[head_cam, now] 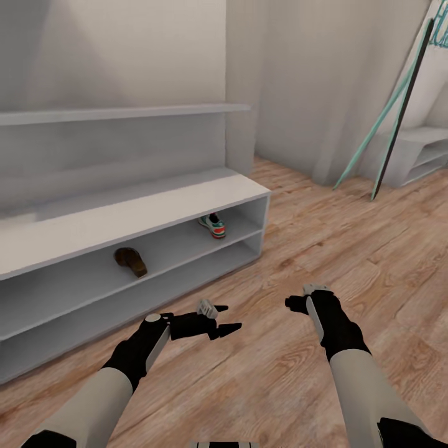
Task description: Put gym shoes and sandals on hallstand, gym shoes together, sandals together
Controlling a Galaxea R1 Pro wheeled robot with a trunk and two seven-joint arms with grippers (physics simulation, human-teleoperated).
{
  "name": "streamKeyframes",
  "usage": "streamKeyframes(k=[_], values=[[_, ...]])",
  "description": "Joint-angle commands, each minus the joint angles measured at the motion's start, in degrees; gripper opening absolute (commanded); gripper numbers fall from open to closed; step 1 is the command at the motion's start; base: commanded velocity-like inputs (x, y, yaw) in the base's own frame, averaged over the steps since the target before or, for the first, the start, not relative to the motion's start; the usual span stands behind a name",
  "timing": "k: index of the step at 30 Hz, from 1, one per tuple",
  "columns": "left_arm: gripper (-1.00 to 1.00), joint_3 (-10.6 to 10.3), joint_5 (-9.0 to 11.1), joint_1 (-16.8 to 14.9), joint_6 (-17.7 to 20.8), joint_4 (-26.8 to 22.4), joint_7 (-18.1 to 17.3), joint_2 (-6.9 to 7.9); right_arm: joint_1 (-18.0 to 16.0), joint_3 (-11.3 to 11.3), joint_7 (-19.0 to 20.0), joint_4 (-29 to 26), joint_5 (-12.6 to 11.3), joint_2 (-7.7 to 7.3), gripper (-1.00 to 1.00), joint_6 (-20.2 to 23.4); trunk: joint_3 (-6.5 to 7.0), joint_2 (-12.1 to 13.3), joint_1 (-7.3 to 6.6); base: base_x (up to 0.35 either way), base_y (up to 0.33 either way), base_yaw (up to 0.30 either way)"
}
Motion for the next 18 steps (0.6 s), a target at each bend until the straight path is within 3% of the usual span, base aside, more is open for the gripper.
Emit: streamKeyframes(k=[1, 5, 9, 18], values=[[1.0, -0.2, 0.6, 0.0, 0.6, 0.0, -0.1, 0.04, 0.0, -0.2, 0.2, -0.1, 0.5, 0.08, 1.0, 0.3, -0.03, 0.0, -0.01, 0.0, 0.0, -0.3], [1.0, -0.2, 0.6, 0.0, 0.6, 0.0, 0.8, -0.03, 0.0, -0.2, 0.2, -0.1, 0.5, 0.08, 1.0, 0.3, 0.05, 0.0, -0.01, 0.116, -0.085, -0.3], [1.0, -0.2, 0.6, 0.0, 0.6, 0.0, 2.9, -0.19, 0.0, -0.2, 0.2, -0.1, 0.5, 0.08, 1.0, 0.3, 0.13, 0.0, -0.01, 0.241, -0.215, -0.3], [1.0, -0.2, 0.7, 0.0, 0.6, 0.0, 3.5, -0.22, 0.0, -0.2, 0.2, -0.1, 0.5, 0.08, 1.0, 0.3, 0.31, 0.0, -0.01, 0.261, -0.239, -0.3]])
